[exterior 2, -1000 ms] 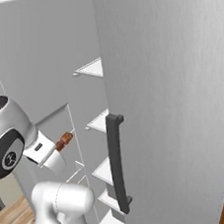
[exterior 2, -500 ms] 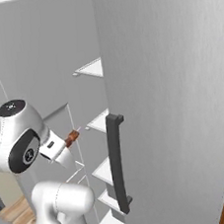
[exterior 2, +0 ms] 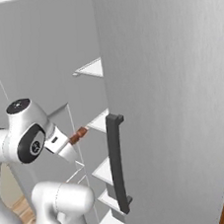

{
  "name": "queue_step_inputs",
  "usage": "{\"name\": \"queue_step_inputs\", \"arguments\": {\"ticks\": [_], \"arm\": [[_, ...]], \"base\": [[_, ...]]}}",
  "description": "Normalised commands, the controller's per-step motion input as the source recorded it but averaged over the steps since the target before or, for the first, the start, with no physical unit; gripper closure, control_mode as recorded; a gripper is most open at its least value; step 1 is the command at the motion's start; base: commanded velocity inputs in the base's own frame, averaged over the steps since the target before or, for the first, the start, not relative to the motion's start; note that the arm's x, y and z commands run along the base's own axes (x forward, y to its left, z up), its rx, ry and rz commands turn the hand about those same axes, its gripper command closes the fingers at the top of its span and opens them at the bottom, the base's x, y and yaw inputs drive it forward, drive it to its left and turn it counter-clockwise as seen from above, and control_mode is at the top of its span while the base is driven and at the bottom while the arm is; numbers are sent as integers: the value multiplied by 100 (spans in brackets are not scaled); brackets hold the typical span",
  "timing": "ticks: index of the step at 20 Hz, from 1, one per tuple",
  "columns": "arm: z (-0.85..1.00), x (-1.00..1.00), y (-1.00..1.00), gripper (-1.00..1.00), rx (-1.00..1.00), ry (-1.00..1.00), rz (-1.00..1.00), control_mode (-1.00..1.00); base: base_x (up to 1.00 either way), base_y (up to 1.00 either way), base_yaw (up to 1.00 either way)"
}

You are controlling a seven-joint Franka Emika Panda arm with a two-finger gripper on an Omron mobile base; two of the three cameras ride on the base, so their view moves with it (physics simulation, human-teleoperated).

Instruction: Store the kebab skewer in the freezer for long-term storage. Close the freezer door after placing the cooked food.

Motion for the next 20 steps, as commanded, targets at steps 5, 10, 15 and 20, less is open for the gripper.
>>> {"name": "queue_step_inputs", "arguments": {"ticks": [5, 10, 15, 20], "arm": [[-20, 30, 0, 100, 0, -5, -3, -100], [-33, 40, 0, 100, 0, -5, 0, -100], [-23, 51, -1, 100, 0, 0, 0, -100], [-7, 52, -1, 100, 0, 2, 0, -100]], "base": [[0, 0, 0], [0, 0, 0], [0, 0, 0], [0, 0, 0]]}}
